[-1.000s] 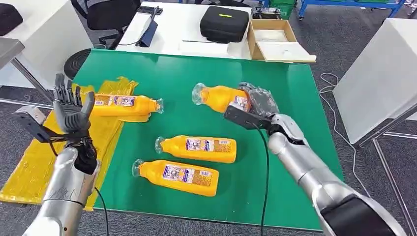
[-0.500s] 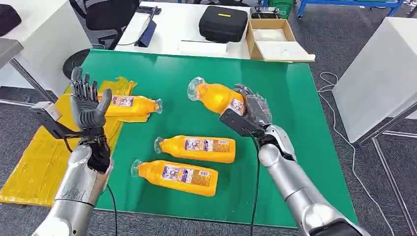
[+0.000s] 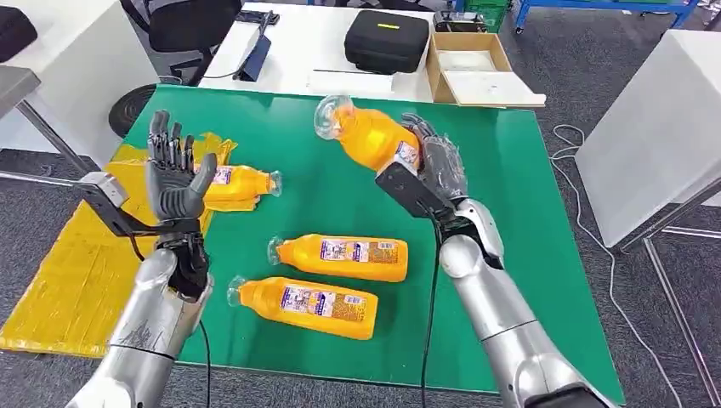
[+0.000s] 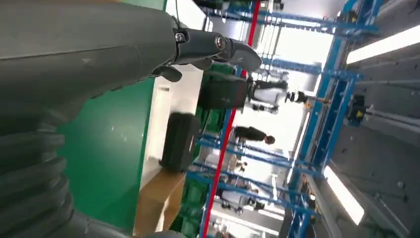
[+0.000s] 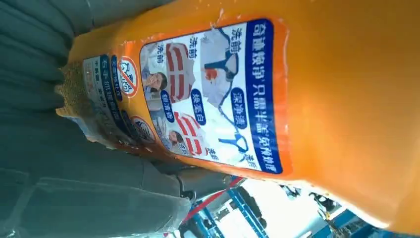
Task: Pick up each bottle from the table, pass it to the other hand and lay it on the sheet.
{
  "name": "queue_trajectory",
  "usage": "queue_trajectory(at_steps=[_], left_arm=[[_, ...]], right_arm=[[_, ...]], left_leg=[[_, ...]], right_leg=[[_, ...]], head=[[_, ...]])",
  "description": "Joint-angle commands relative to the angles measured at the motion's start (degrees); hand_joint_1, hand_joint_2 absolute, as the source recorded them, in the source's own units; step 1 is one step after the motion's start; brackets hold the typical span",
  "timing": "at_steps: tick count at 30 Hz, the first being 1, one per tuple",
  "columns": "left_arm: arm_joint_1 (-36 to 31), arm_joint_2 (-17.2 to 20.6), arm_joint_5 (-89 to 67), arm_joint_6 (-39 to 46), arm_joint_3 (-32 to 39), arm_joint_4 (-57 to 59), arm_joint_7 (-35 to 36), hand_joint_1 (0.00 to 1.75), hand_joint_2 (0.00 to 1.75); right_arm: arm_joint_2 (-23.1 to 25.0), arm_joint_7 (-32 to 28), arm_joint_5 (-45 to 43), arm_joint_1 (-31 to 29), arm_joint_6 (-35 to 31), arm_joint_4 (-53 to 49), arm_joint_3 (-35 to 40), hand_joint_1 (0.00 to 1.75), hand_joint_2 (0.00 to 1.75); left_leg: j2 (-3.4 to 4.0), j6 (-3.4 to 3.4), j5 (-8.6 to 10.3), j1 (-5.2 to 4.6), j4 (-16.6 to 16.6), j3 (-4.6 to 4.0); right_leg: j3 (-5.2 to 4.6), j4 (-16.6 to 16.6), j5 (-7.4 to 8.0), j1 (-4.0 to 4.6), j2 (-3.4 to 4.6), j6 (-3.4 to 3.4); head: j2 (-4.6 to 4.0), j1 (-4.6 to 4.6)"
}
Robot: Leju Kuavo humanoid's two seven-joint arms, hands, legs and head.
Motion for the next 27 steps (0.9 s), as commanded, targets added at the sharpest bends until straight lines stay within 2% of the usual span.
queue_trajectory(at_steps=[1,5,7,8,10,12,13,15,23,27], left_arm=[[-3.0,-3.3,0.1,-0.4,-6.2,2.1,1.0,0.00,1.75],[-3.4,-4.2,0.5,-0.2,-8.2,2.0,1.5,0.00,1.75],[-3.4,-4.8,0.8,-0.1,-9.1,1.1,1.6,0.00,1.75],[-3.5,-5.0,0.8,0.1,-9.2,0.9,1.6,0.00,1.75],[-3.4,-5.4,0.9,0.3,-10.1,0.1,2.1,0.00,1.75],[-3.4,-5.8,1.0,0.3,-10.5,-0.3,2.4,0.00,1.75],[-3.3,-6.0,1.1,0.4,-10.8,-0.6,2.6,0.00,1.75],[-3.1,-6.5,1.3,0.4,-11.5,-1.4,2.9,0.00,1.75],[-3.2,-7.2,1.5,0.4,-12.7,-2.5,3.7,0.00,1.75],[-3.8,-7.6,1.6,0.4,-13.2,-2.1,4.1,0.00,1.75]], right_arm=[[5.9,0.0,-2.5,-5.7,1.0,1.6,0.0,1.75,1.75],[7.5,0.8,-3.4,-6.6,1.4,2.5,0.8,1.75,1.75],[8.4,1.1,-3.8,-7.0,1.6,3.3,1.1,1.75,1.75],[8.6,1.1,-3.8,-7.0,1.7,3.4,1.3,1.75,1.75],[9.4,1.2,-4.1,-7.4,1.6,4.6,1.6,1.75,1.75],[9.9,1.3,-4.1,-7.5,1.2,5.2,1.7,1.75,1.75],[10.2,1.3,-4.0,-7.6,1.1,5.8,2.0,1.75,1.75],[10.8,1.3,-4.3,-7.4,0.6,6.9,2.4,1.75,1.75],[11.7,1.5,-4.5,-7.8,0.3,10.4,3.5,1.75,1.75],[11.9,1.4,-4.2,-7.9,-0.4,11.9,4.1,1.75,1.75]], left_leg=[[0.07,-0.23,-0.09,0.07,0.1,0.04],[0.02,-0.17,-0.05,0.06,0.1,-0.01],[0.07,-0.38,-0.22,0.14,0.2,0.19],[0.01,-0.18,-0.06,0.06,0.1,0.02],[0.07,-0.43,-0.26,0.16,0.2,0.26],[0.03,-0.15,-0.05,0.05,0.1,0.02],[0.12,-0.39,-0.24,0.15,0.2,0.25],[0.02,-0.18,-0.06,0.06,0.0,0.06],[0.10,-0.36,-0.19,0.13,0.1,0.24],[0.00,-0.18,-0.06,0.08,0.0,0.07]], right_leg=[[0.04,0.1,-0.07,0.06,0.02,-0.15],[-0.02,0.1,-0.04,0.06,-0.02,-0.11],[0.20,0.1,-0.19,0.14,-0.01,-0.24],[0.02,0.1,-0.05,0.06,-0.03,-0.11],[0.28,0.1,-0.23,0.16,-0.02,-0.28],[0.03,0.0,-0.04,0.05,0.00,-0.09],[0.27,0.1,-0.19,0.14,0.05,-0.25],[0.07,0.0,-0.06,0.05,-0.02,-0.11],[0.26,0.1,-0.15,0.13,0.04,-0.24],[0.09,0.0,-0.06,0.07,-0.04,-0.12]], head=[[0.00,0.00],[0.00,0.00],[0.00,0.00],[0.00,-0.02],[0.00,0.02],[0.00,-0.02],[0.00,-0.02],[0.00,0.00],[0.00,-0.02],[0.00,0.00]])
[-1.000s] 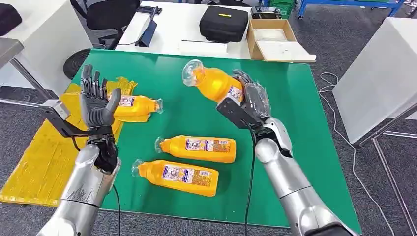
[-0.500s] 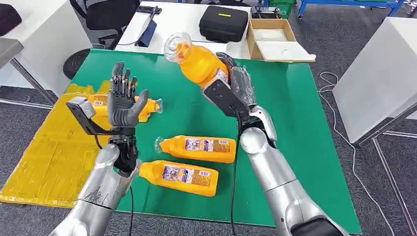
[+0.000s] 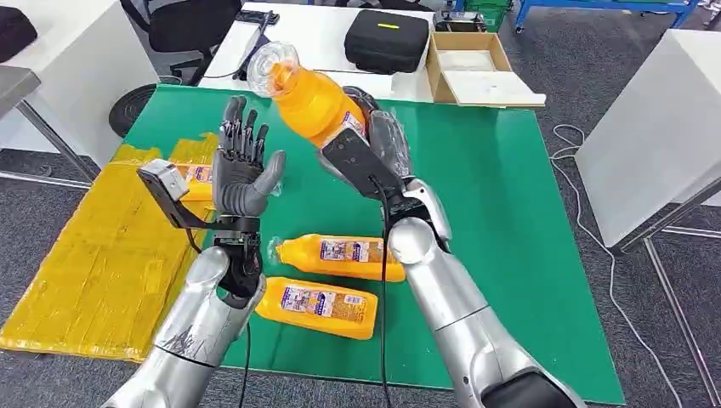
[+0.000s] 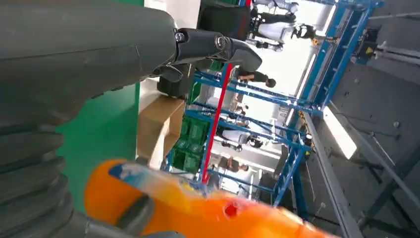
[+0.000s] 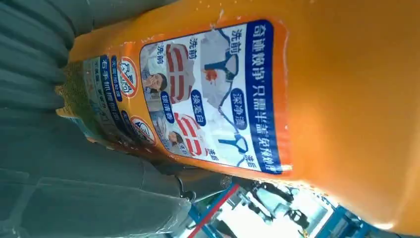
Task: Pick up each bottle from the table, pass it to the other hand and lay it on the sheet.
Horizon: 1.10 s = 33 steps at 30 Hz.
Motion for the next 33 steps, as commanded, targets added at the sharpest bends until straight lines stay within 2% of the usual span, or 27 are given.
queue_trajectory(at_steps=[1,9,11,15,16,21,27,33], left_arm=[[-2.8,-0.5,0.3,0.1,-2.5,1.3,0.9,0.00,1.75],[-4.7,-1.1,0.7,0.0,-3.4,3.2,1.3,0.00,1.75],[-4.8,-1.2,0.7,0.0,-3.4,3.1,1.3,0.00,1.75],[-5.5,-1.5,0.2,0.6,-3.9,3.5,1.2,0.00,1.75],[-5.5,-1.5,0.2,0.6,-3.9,3.5,1.2,0.00,1.75],[-5.9,-1.8,-1.1,1.6,-4.6,3.5,1.2,0.00,1.75],[-6.6,-1.2,-2.3,2.7,-4.6,4.4,1.3,0.00,1.75],[-6.7,-1.1,-2.2,2.6,-4.4,4.8,1.0,0.00,1.75]], right_arm=[[0.7,0.1,-0.2,-3.7,-0.9,8.7,2.9,1.75,1.75],[1.5,0.4,0.0,-3.4,-1.7,10.2,4.0,1.75,1.75],[1.7,0.4,0.0,-3.5,-1.7,10.2,4.0,1.75,1.75],[2.5,2.0,1.2,-4.2,-1.2,10.1,5.2,1.75,1.75],[2.5,2.0,1.2,-4.2,-1.2,10.1,5.2,1.75,1.75],[2.8,5.3,2.1,-5.5,-0.1,10.2,9.0,1.75,1.75],[2.8,8.3,0.9,-7.4,-0.8,12.0,16.3,1.75,1.75],[2.8,8.4,1.0,-6.8,-0.4,11.8,16.9,1.75,1.75]], left_leg=[[0.04,-0.28,-0.13,0.11,0.1,0.20],[0.01,-0.18,-0.06,0.07,0.0,0.09],[0.01,-0.36,-0.18,0.15,0.1,0.25],[0.04,-0.17,-0.05,0.05,0.0,0.06],[0.14,-0.40,-0.22,0.14,0.2,0.29],[0.02,-0.17,-0.05,0.07,0.0,0.04],[0.10,-0.30,-0.15,0.12,0.1,0.15],[0.03,-0.26,-0.11,0.10,0.1,0.14]], right_leg=[[0.23,0.0,-0.11,0.11,-0.02,-0.18],[0.11,0.0,-0.05,0.07,-0.02,-0.12],[0.30,0.1,-0.16,0.14,-0.05,-0.23],[0.06,0.0,-0.04,0.04,0.02,-0.10],[0.30,0.1,-0.17,0.14,0.07,-0.26],[0.04,0.0,-0.04,0.06,-0.01,-0.11],[0.16,0.1,-0.11,0.12,0.04,-0.19],[0.16,0.0,-0.10,0.09,-0.03,-0.17]], head=[[0.00,-0.02],[0.00,0.00],[0.00,0.00],[0.00,-0.02],[0.00,0.00],[0.00,-0.02],[0.00,0.00],[0.00,0.00]])
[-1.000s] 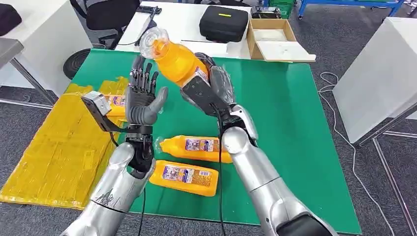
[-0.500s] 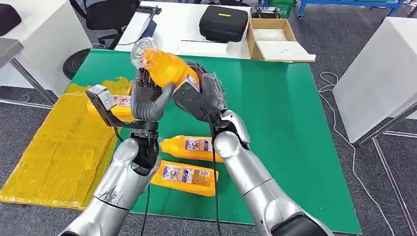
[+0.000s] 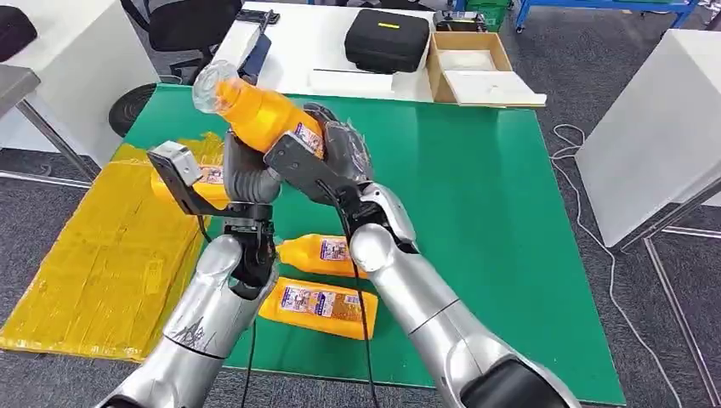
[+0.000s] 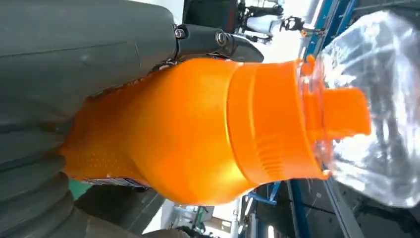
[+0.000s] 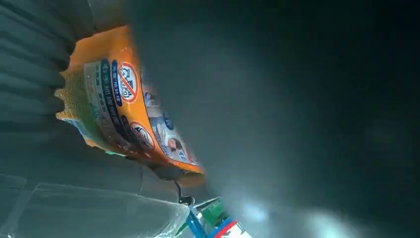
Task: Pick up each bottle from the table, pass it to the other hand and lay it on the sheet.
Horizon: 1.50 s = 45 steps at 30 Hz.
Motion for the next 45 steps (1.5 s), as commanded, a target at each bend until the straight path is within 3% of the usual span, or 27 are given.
queue_trajectory(at_steps=[1,13,22,30,31,32,33,45], left_arm=[[-3.6,0.7,-0.1,-0.3,-1.5,4.6,0.1,0.00,1.75],[-3.1,1.2,1.2,-1.8,-1.2,3.9,0.7,0.00,1.75],[-1.5,3.5,3.4,-2.6,3.5,-0.1,1.4,0.00,1.75],[0.2,3.8,4.9,-4.8,4.9,-2.2,3.3,0.03,1.75],[0.7,4.0,5.4,-5.5,5.3,-2.7,3.5,1.03,1.75],[1.0,4.2,5.8,-6.1,5.6,-3.2,3.4,1.68,1.75],[1.2,4.2,6.1,-6.4,5.8,-3.4,3.5,1.75,1.75],[3.4,4.5,5.4,-6.8,8.0,-6.1,3.2,1.75,1.75]], right_arm=[[-0.4,0.2,0.1,-2.7,0.5,4.8,7.1,1.75,1.75],[-0.4,-0.2,0.8,-1.8,0.9,6.1,9.3,1.75,1.75],[-0.4,0.8,-2.3,0.6,0.7,7.6,21.4,1.75,1.75],[-0.4,0.4,-3.9,0.7,0.9,8.0,23.4,1.75,1.75],[-0.4,0.2,-4.3,0.5,1.0,7.9,24.0,1.75,1.75],[-0.4,0.2,-4.5,0.4,1.2,7.8,24.4,1.75,1.75],[-0.4,0.1,-4.6,0.4,1.3,7.8,24.7,1.75,1.75],[-0.4,-0.2,-7.4,-0.6,1.6,8.5,27.3,1.75,1.75]], left_leg=[[0.02,-0.22,-0.08,0.09,0.0,0.16],[0.01,-0.30,-0.13,0.13,0.0,0.25],[0.12,-0.33,-0.16,0.15,0.0,0.34],[0.11,-0.34,-0.20,0.21,0.1,0.29],[0.10,-0.34,-0.17,0.19,0.1,0.29],[0.09,-0.25,-0.10,0.16,0.0,0.16],[0.15,-0.36,-0.19,0.21,0.1,0.31],[0.05,-0.31,-0.13,0.19,0.0,0.20]], right_leg=[[0.18,0.0,-0.07,0.09,-0.02,-0.14],[0.29,0.0,-0.11,0.14,-0.05,-0.19],[0.35,-0.1,-0.12,0.15,0.06,-0.22],[0.33,0.0,-0.18,0.19,-0.02,-0.23],[0.31,0.0,-0.17,0.18,-0.03,-0.23],[0.18,0.0,-0.10,0.14,-0.02,-0.17],[0.34,0.0,-0.16,0.20,0.02,-0.25],[0.23,0.0,-0.15,0.18,-0.09,-0.22]], head=[[0.00,0.00],[0.00,0.00],[0.00,0.00],[0.00,-0.02],[0.00,0.00],[0.00,-0.02],[0.00,0.00],[0.00,-0.02]])
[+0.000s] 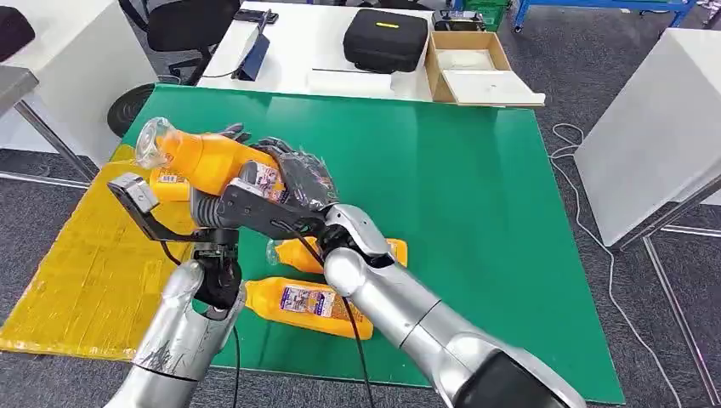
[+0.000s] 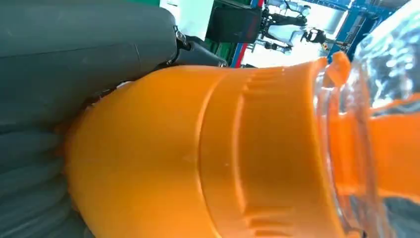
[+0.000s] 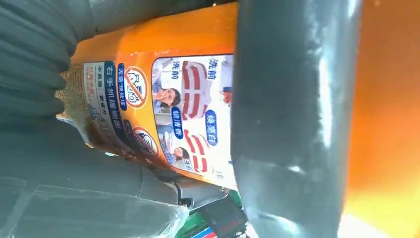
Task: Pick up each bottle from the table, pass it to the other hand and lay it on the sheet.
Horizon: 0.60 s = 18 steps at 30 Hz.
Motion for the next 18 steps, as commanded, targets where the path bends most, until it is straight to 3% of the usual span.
queue_trajectory(at_steps=[1,16,17,18], left_arm=[[-4.5,-0.1,-0.8,-0.6,1.7,-0.1,0.4,1.75,1.75],[-3.7,-0.4,-0.8,-1.8,3.8,-0.1,0.2,1.75,1.75],[-3.7,-0.4,-0.8,-1.9,4.4,0.1,0.2,1.75,1.75],[-3.6,-0.3,-0.7,-2.0,4.9,0.2,0.1,1.75,1.75]], right_arm=[[0.1,-1.2,-0.8,1.1,1.5,4.0,9.3,1.75,1.75],[0.1,-2.4,-0.5,0.0,-0.7,7.0,8.5,1.75,1.75],[0.1,-2.7,0.7,-0.2,-2.0,7.4,7.6,1.41,1.75],[0.1,-2.8,1.2,-0.3,-3.1,7.4,5.8,0.00,1.75]], left_leg=[[-0.08,-0.26,-0.10,0.15,0.0,0.19],[-0.09,-0.29,-0.12,0.17,0.0,0.22],[-0.09,-0.22,-0.07,0.13,0.0,0.15],[-0.09,-0.33,-0.14,0.18,0.0,0.28]], right_leg=[[0.27,0.0,-0.10,0.15,-0.12,-0.17],[0.31,0.0,-0.12,0.16,-0.13,-0.19],[0.22,0.0,-0.08,0.13,-0.12,-0.14],[0.37,0.0,-0.15,0.17,-0.14,-0.21]], head=[[0.00,0.00],[0.00,0.00],[0.00,-0.02],[0.00,0.00]])
